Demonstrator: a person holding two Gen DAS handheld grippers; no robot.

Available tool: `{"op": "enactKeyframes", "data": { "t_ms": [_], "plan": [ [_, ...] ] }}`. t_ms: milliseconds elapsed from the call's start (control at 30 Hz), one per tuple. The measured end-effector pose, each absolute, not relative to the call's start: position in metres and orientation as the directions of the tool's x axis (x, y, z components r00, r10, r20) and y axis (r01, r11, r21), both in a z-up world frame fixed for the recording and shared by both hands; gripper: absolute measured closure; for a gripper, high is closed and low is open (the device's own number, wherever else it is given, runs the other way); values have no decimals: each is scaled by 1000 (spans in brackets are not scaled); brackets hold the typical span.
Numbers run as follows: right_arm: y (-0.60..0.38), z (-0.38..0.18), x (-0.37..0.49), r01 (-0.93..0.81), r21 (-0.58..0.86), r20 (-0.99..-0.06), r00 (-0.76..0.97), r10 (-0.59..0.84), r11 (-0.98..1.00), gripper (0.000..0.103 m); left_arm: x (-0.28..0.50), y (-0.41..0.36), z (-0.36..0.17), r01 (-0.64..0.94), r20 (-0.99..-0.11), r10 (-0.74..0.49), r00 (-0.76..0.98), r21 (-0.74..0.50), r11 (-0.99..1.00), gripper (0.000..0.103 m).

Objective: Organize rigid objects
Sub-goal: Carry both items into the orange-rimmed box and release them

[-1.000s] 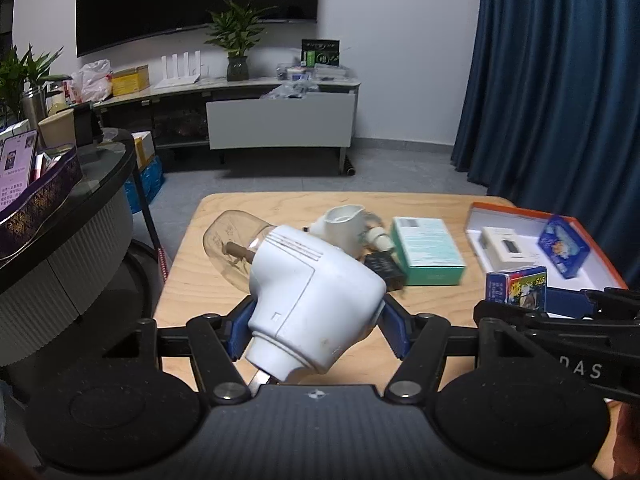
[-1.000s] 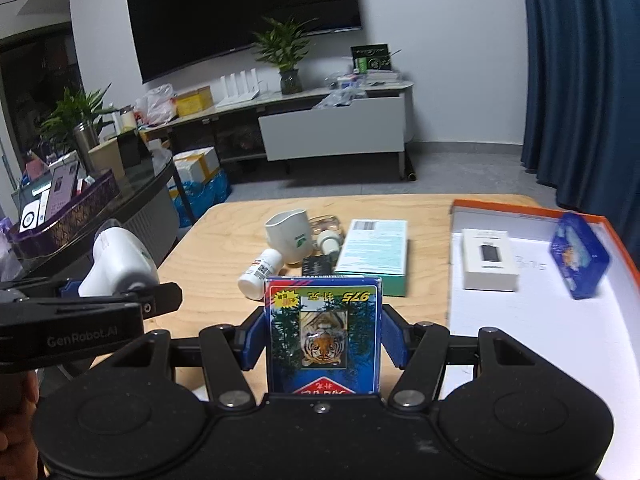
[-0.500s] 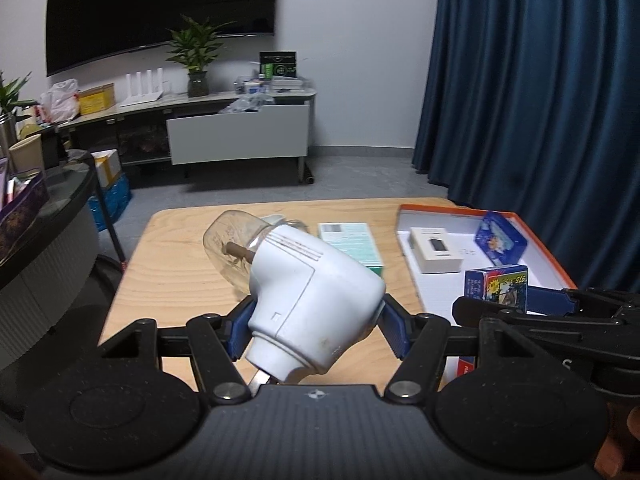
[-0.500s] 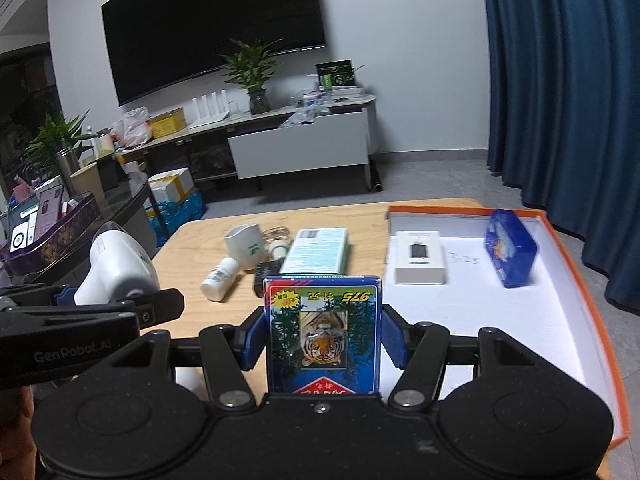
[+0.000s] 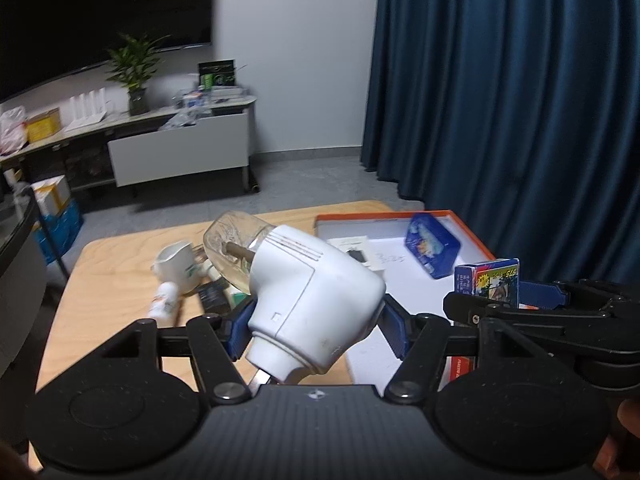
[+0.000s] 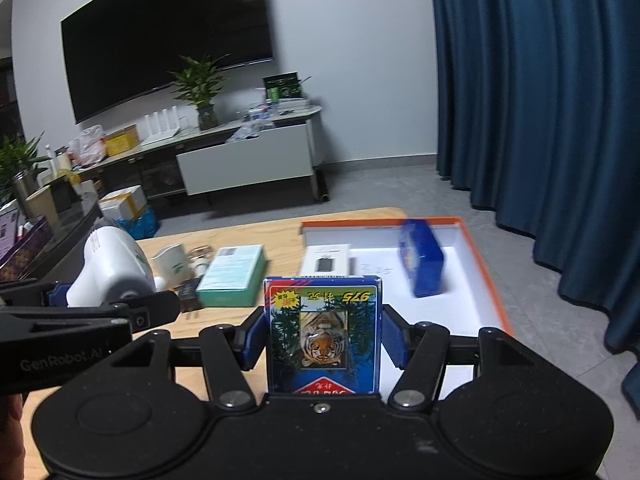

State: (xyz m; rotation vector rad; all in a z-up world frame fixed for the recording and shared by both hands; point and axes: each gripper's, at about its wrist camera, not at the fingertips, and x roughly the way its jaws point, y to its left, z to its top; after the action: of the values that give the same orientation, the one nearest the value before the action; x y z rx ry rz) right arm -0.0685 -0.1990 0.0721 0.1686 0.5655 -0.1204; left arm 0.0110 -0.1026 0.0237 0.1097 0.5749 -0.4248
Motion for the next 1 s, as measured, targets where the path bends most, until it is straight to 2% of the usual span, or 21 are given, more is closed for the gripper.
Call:
{"op": "enactKeyframes", "data": {
  "t_ms": [500,1000],
  "plan": [
    [-251,65,-75,242,111,-551,822,-142,964,32,16,-146,15,496,-552,-421,720,-16,868,38],
    [-271,53,-47,253,100,-582,799,-150,962,32,34,-165,5,492,-582,-408,703,-16,870,38]
  ]
}}
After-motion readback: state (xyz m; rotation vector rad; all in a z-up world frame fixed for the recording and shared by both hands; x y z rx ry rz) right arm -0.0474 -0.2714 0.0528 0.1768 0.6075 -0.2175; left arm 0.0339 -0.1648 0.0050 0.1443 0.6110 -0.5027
